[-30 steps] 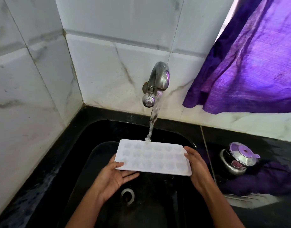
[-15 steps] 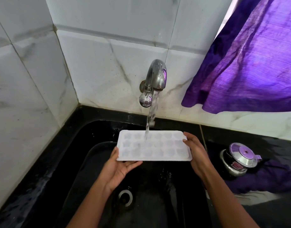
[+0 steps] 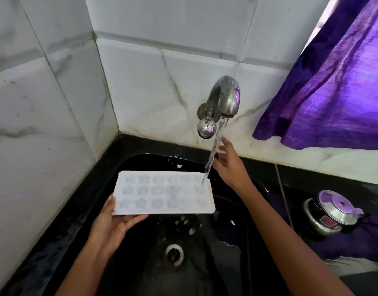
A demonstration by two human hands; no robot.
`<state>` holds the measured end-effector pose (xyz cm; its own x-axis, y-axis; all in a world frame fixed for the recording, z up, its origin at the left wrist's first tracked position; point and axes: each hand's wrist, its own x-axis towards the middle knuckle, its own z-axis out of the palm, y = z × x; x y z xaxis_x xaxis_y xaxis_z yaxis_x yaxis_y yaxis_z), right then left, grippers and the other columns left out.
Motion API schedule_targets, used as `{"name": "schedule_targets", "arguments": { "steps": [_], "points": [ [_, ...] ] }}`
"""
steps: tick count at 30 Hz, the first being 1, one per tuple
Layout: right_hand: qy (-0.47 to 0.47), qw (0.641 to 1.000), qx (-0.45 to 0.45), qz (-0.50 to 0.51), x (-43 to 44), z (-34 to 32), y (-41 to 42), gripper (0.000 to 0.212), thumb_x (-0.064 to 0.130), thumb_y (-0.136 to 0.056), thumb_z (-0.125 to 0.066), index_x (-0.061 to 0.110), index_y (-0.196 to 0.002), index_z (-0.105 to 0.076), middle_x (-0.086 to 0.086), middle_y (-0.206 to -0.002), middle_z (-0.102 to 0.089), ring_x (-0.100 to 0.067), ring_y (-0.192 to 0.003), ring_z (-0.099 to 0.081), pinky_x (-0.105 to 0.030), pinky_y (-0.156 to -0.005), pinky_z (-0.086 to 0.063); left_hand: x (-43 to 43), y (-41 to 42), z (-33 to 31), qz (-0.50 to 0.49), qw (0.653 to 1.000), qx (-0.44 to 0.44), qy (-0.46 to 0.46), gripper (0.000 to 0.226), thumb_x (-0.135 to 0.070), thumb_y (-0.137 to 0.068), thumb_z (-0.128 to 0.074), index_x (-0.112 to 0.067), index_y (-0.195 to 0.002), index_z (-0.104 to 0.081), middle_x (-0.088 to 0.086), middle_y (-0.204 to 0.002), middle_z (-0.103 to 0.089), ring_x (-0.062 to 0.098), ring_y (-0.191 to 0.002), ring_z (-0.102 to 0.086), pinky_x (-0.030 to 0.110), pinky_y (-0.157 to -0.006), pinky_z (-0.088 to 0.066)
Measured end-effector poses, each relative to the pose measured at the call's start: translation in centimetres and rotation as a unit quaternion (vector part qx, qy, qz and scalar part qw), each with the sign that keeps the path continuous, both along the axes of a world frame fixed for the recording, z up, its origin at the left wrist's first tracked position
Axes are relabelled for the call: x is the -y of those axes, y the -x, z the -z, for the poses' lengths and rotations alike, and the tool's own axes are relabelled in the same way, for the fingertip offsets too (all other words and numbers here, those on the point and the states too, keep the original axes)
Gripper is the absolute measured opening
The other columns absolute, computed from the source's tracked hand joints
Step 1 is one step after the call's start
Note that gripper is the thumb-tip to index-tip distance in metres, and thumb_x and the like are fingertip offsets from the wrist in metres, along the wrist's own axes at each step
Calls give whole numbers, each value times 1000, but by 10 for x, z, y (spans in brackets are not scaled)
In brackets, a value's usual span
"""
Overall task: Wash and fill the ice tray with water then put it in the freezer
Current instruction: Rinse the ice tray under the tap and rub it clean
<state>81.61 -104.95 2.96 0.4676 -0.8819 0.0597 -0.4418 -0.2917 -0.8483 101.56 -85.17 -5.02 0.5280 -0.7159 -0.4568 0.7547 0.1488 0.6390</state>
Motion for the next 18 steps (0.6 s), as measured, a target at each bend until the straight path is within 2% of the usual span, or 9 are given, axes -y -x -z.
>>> {"name": "schedule_targets", "arguments": {
  "steps": [3,5,8,12,18],
  "points": [
    [167,977,-125,-52,10,-19,-16,68,18,-89,-62,23,-145,-24,-13,-141,-33,-25,-125,-44,-37,-100,-44,-5,2,3,11,1000,16,-10,26,-28,-101,-34,-17,-109,-55,5,-83,-75,29,-72,-72,46,-49,-56],
    [261,936,-230,-58,14,-27,-24,74,23,-87,-65,27,-146,-21,-19,-137,-34,-31,-119,-47,-38,-90,-47,-4,9,4,26,999,17,-18,26,-29,-101,-33,-17,-107,-56,5,-83,-75,29,-72,-72,46,-49,-56],
    [381,861,-333,-40,19,-33,-30,68,24,-89,-61,24,-145,-23,-24,-132,-39,-36,-113,-50,-38,-89,-47,3,27,6,53,998,3,-31,26,-29,-101,-33,-18,-107,-56,6,-81,-75,29,-70,-71,48,-49,-56],
    [456,806,-376,-33,27,-39,-33,50,23,-95,-49,20,-140,-27,-20,-133,-42,-34,-115,-50,-37,-92,-43,16,57,9,92,995,-15,-40,27,-29,-99,-36,-15,-111,-56,9,-83,-75,31,-71,-71,47,-50,-57],
    [478,797,-368,-25,33,-39,-42,34,19,-96,-44,17,-129,-37,-16,-130,-47,-31,-112,-50,-37,-91,-43,37,97,11,133,989,-48,-52,29,-29,-99,-37,-12,-114,-57,14,-92,-73,33,-76,-71,44,-50,-56]
  ]
}}
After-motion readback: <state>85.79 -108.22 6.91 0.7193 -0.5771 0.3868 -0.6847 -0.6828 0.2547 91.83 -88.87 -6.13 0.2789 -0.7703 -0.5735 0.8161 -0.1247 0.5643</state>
